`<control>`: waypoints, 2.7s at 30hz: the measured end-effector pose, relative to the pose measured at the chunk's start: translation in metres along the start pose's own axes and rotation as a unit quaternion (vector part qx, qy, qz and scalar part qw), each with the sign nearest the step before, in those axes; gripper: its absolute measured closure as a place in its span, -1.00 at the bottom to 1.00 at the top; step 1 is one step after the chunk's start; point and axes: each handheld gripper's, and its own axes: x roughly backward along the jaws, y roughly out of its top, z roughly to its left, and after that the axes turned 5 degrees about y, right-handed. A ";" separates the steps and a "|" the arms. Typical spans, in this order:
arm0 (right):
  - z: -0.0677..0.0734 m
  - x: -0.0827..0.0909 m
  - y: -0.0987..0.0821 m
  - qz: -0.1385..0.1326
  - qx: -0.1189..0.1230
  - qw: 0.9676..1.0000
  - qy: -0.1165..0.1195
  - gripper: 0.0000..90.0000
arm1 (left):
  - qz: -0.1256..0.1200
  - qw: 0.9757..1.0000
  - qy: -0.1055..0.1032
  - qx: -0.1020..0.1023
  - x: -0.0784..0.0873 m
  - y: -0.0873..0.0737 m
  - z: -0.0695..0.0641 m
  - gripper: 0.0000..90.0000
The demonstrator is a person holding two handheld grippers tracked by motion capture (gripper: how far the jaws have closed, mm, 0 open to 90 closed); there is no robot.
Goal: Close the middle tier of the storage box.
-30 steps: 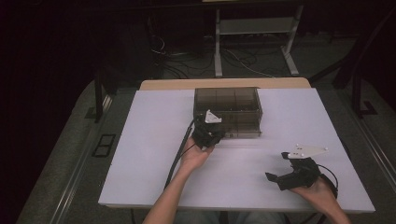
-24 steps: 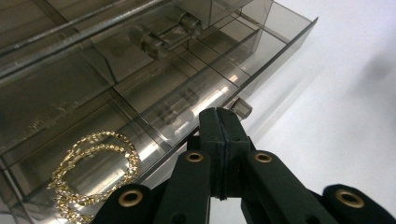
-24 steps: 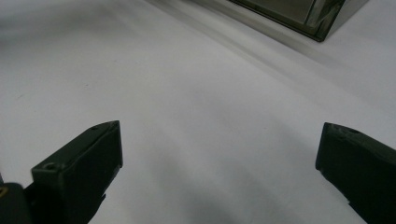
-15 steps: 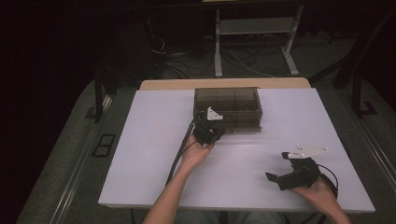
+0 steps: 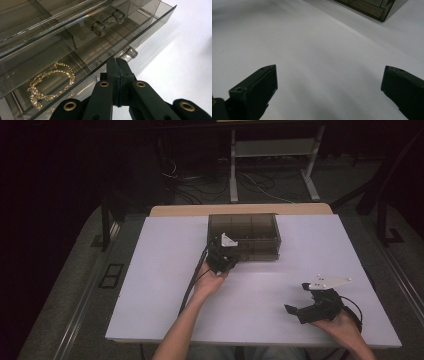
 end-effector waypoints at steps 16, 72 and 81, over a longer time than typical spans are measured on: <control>0.000 0.000 0.000 0.000 0.001 1.000 0.000 -1.00 | 0.005 1.000 0.007 0.007 -0.008 -0.001 0.008 0.98; 0.002 0.000 0.002 -0.005 0.001 1.000 0.003 -1.00 | -0.051 0.996 -0.071 0.027 0.047 -0.003 0.020 -0.59; 0.004 0.000 0.002 -0.005 -0.001 1.000 0.005 -1.00 | -0.051 0.994 -0.093 0.018 0.059 -0.008 0.023 -1.00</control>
